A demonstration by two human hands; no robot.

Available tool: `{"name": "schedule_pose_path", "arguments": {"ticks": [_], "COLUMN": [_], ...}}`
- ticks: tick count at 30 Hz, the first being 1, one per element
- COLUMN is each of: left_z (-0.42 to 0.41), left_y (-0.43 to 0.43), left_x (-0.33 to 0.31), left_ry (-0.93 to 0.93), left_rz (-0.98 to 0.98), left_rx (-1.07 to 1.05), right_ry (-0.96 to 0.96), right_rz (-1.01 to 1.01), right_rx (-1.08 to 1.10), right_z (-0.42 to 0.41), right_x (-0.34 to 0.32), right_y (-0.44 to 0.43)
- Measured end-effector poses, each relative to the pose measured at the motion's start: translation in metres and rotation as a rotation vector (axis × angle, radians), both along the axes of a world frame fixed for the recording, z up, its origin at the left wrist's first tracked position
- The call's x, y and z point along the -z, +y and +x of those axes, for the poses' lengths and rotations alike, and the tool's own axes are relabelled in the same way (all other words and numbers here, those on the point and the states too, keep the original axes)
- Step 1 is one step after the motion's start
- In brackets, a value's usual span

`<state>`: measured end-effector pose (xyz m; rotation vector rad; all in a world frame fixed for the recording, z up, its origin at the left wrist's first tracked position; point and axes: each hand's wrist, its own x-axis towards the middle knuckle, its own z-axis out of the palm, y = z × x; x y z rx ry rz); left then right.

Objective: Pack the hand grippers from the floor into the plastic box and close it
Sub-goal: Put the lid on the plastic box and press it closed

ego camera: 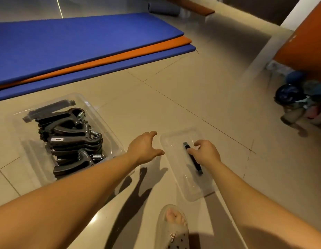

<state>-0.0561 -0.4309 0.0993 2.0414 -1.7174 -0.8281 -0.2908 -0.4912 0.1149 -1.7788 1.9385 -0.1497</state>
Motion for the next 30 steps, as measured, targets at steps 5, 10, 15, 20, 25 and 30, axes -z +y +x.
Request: {"name": "schedule_pose_path", "arguments": {"ticks": [5, 10, 15, 20, 25, 30], "left_z": [-0.023, -0.036, -0.038, -0.03, 0.013, 0.094], "left_y": [-0.043, -0.087, -0.104, -0.103, -0.11, -0.094], "left_x": [0.068, 0.099, 0.118, 0.102, 0.024, -0.084], "left_ry": [0.108, 0.021, 0.133, 0.208, -0.004, -0.039], "left_rz": [0.1, 0.107, 0.169, 0.139, -0.125, -0.281], "left_rx": [0.092, 0.187, 0.12, 0.035, -0.104, -0.284], "right_ry": [-0.031, -0.09, -0.118, -0.22, -0.284, -0.303], "right_rz": [0.077, 0.011, -0.045, -0.068, -0.241, -0.281], "right_rx": [0.08, 0.143, 0.183, 0.206, 0.091, -0.055], "right_z": [-0.043, -0.048, -0.039, -0.034, 0.012, 0.087], "right_x": [0.084, 0.132, 0.151, 0.131, 0.051, -0.058], "right_y": [-0.014, -0.026, -0.026, -0.032, -0.062, -0.081]}}
